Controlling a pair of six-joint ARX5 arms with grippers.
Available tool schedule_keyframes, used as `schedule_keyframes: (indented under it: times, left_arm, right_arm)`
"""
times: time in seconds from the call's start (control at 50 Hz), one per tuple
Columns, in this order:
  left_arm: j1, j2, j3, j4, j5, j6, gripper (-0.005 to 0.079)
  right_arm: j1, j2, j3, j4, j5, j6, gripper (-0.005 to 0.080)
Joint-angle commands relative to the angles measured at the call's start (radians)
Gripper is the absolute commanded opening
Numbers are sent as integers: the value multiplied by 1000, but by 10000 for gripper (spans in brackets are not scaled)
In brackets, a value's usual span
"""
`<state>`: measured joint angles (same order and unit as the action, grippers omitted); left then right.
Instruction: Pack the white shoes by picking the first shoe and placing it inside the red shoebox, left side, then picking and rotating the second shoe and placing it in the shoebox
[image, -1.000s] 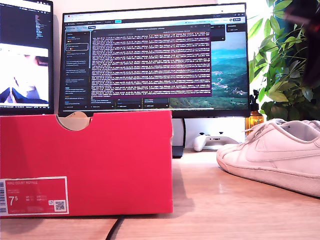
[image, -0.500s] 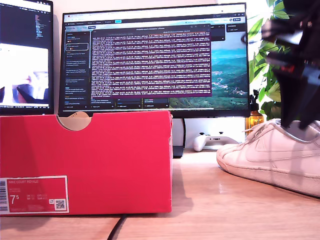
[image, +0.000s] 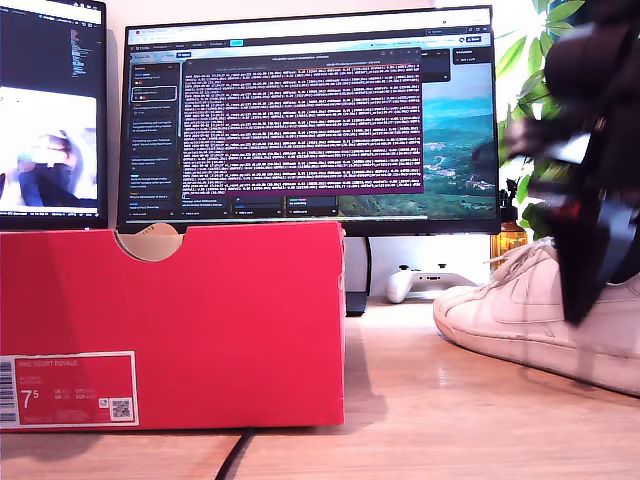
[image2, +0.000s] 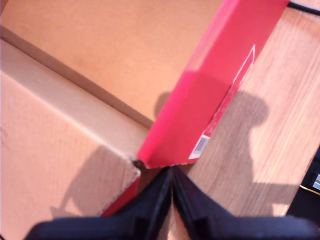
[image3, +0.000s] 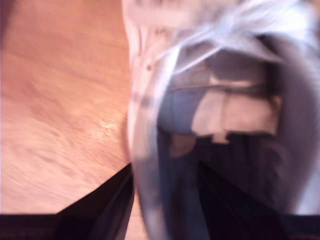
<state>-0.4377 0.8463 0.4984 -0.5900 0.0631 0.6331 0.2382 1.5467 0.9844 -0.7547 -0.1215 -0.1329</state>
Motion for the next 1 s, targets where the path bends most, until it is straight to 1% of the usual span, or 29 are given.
schedule_keyframes:
  times: [0.0, 0.04, 0.08, 0.16, 0.2, 0.22, 0.32, 0.5, 0.6, 0.8, 0.9, 0.98]
  left_arm:
    - [-2, 3, 14, 14, 8, 2, -19]
    - [-2, 3, 14, 14, 8, -2, -19]
    - [-2, 3, 14, 14, 8, -5, -19]
    - [-2, 3, 14, 14, 8, -5, -19]
    - [-2, 3, 14, 14, 8, -5, -19]
    - [-2, 3, 14, 14, 8, -5, -19]
    - [-2, 3, 14, 14, 8, -5, -19]
    - [-2, 3, 14, 14, 8, -5, -19]
    - [-2, 3, 14, 14, 8, -4, -19]
    - [-2, 3, 14, 14, 7, -4, -19]
    - [-2, 3, 14, 15, 7, -4, -19]
    - [-2, 3, 14, 15, 8, -4, -19]
  right_arm:
    - [4, 27, 1, -10, 0, -2, 350]
    - [4, 32, 1, -10, 1, -2, 317]
    - [4, 34, 1, -5, 1, -2, 244]
    - [4, 34, 2, 9, 1, 2, -22]
    - [4, 34, 2, 13, 0, 5, 1]
    - [4, 34, 2, 13, 0, 6, -12]
    - [10, 34, 24, -2, 0, 31, -13]
    - [54, 25, 159, -99, -1, 116, -13]
    - [91, 12, 250, -145, -13, 189, -13]
    - [172, 6, 401, -199, -73, 319, -13]
    - [223, 6, 451, -179, -84, 363, -13]
    - [262, 6, 481, -144, -96, 439, -13]
